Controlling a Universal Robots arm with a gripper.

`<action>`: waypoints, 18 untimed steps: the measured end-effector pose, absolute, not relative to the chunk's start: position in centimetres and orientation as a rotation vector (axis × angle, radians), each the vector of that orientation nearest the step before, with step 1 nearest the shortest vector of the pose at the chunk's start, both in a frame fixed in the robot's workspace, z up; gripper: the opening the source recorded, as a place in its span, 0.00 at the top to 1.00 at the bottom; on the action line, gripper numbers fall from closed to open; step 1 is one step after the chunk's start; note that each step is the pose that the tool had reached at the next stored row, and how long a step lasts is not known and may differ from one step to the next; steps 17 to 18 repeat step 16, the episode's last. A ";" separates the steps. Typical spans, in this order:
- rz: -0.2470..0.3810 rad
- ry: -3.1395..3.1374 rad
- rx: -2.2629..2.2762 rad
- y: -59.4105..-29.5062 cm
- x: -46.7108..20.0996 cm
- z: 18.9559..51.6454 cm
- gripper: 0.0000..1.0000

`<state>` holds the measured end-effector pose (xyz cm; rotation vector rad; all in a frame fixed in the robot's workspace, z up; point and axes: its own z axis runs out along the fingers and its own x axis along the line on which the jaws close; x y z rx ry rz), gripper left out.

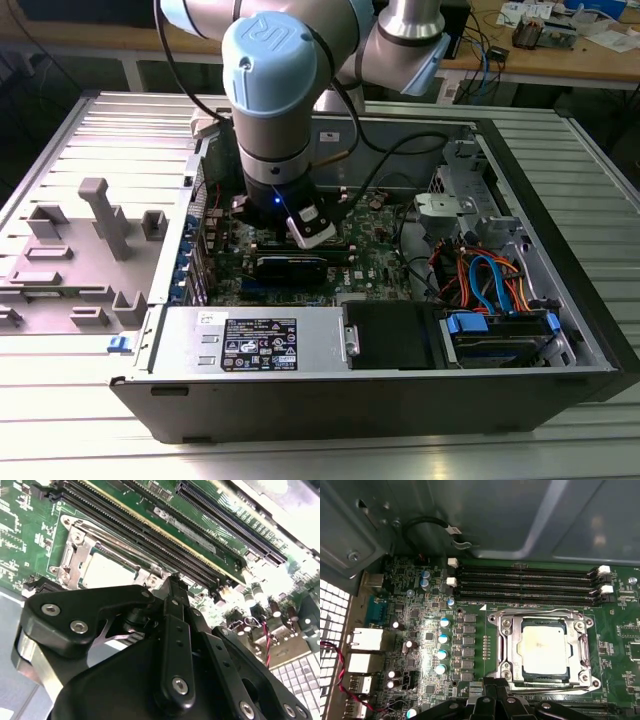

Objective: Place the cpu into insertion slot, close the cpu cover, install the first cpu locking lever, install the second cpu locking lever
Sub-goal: 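Install the second cpu locking lever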

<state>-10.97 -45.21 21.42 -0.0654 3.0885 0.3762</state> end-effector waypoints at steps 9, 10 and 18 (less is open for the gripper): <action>0.376 3.089 -0.065 -45.2 -11.0 21.8 0.89; 0.376 3.089 -0.065 -45.2 -11.0 21.8 0.89; 0.376 3.090 -0.065 -45.2 -11.0 22.0 0.89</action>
